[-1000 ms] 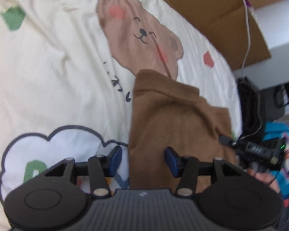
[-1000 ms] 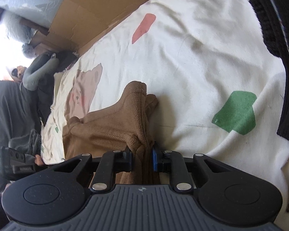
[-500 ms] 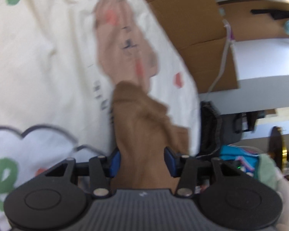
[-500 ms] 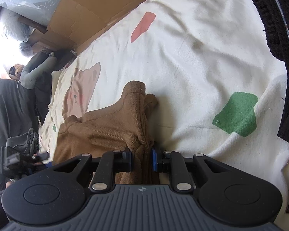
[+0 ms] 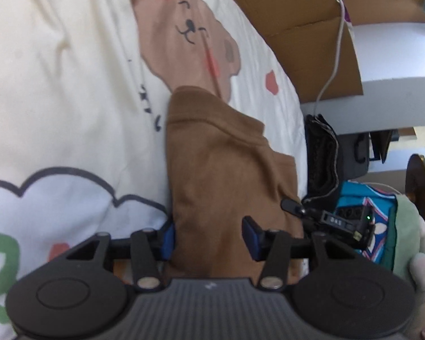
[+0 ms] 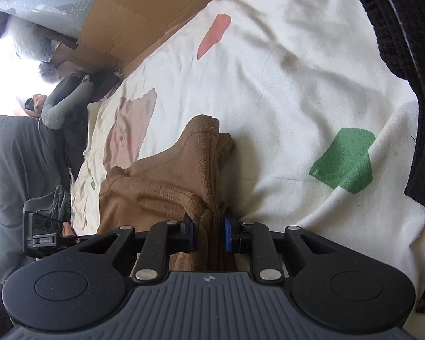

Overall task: Fold clothes
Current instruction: 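Close the left gripper on the folded brown shirt while the right gripper keeps holding it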

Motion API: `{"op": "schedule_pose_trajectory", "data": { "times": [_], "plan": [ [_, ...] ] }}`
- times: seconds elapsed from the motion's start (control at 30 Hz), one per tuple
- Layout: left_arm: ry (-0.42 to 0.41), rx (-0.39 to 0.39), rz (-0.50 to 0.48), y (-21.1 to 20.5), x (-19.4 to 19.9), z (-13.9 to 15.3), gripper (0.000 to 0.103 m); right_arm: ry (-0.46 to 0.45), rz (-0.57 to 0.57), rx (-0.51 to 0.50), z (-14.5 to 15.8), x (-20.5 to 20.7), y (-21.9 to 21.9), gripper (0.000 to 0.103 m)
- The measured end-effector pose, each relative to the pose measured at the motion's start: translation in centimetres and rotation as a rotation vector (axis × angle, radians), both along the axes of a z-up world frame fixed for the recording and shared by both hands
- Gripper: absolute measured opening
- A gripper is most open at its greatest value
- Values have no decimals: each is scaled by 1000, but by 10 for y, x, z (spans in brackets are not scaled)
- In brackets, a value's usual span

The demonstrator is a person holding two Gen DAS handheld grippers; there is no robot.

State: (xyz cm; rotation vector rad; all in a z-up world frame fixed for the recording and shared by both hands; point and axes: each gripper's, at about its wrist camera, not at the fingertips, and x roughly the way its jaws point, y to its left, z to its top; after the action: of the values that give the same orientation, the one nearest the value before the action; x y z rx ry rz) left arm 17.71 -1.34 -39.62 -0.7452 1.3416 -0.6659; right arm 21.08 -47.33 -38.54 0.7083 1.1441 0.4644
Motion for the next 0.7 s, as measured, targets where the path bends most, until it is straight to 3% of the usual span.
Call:
{"op": "schedule_pose_trajectory", "data": {
  "times": [0.17, 0.2, 0.23, 0.27, 0.4, 0.47, 0.5, 0.53, 0.6, 0.7],
  "plan": [
    [-24, -7, 65, -2, 15, 1, 44, 6, -26, 26, -6, 0, -2, 19],
    [-29, -8, 66, -4, 18, 2, 40, 4, -25, 26, -6, 0, -2, 19],
    [-37, -6, 61, -7, 20, 3, 15, 1, -25, 27, -6, 0, -3, 19],
    [-42, -2, 44, -9, 20, 4, 5, 0, -24, 27, -5, 0, -3, 19],
    [-78, 24, 4, -12, 21, 14, 5, -22, -28, 45, 4, -2, -3, 17],
    [-75, 17, 3, -7, 21, 16, 7, -28, -25, 28, 5, -3, -3, 17],
    [-65, 15, 8, -5, 21, 16, 18, -21, -23, 17, 3, -3, -2, 18],
    [-55, 14, 14, -3, 20, 15, 34, -10, -26, 21, 1, -3, -2, 19],
    [-42, 16, 21, 1, 18, 13, 53, 1, -31, 40, -1, -2, -4, 21],
    [-19, 1, 7, 1, 12, 8, 54, 9, -26, 51, -3, -2, -6, 24]
  ]
}}
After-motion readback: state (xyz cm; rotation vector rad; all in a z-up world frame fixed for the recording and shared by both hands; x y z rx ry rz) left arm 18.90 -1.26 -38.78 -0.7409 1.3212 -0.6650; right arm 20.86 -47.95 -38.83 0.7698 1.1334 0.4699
